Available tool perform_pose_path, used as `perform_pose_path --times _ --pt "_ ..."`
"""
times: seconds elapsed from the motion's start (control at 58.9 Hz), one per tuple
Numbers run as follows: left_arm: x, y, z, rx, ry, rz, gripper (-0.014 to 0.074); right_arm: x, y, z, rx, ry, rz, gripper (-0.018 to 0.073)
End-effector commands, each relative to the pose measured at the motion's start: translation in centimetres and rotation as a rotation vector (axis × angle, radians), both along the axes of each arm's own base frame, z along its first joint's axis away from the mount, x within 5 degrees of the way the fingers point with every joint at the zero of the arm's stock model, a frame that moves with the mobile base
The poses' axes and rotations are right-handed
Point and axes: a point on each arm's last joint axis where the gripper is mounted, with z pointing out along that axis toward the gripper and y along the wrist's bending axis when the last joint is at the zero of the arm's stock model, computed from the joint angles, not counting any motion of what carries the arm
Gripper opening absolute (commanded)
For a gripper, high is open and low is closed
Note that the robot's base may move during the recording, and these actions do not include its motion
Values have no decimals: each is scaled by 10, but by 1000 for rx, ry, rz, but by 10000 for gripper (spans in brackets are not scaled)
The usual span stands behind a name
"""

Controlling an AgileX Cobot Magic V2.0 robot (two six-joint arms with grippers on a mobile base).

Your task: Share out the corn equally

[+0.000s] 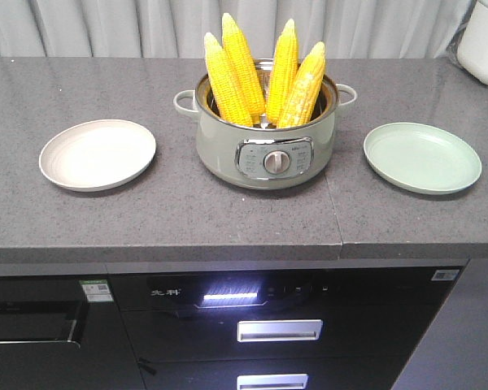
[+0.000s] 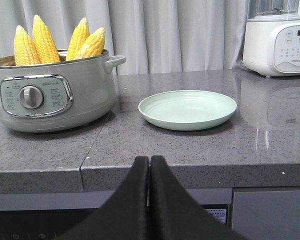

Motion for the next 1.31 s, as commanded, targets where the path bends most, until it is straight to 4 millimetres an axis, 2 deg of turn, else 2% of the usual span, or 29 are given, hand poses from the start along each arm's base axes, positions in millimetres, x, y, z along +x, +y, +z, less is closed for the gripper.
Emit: perform_pose_path --times 0.0,1.29 --pt "-3 1 15 -28 -104 3 -6 0 0 1 -15 -62 2 -2" --pt "-3 1 15 -28 -104 3 -6 0 0 1 -15 -62 2 -2"
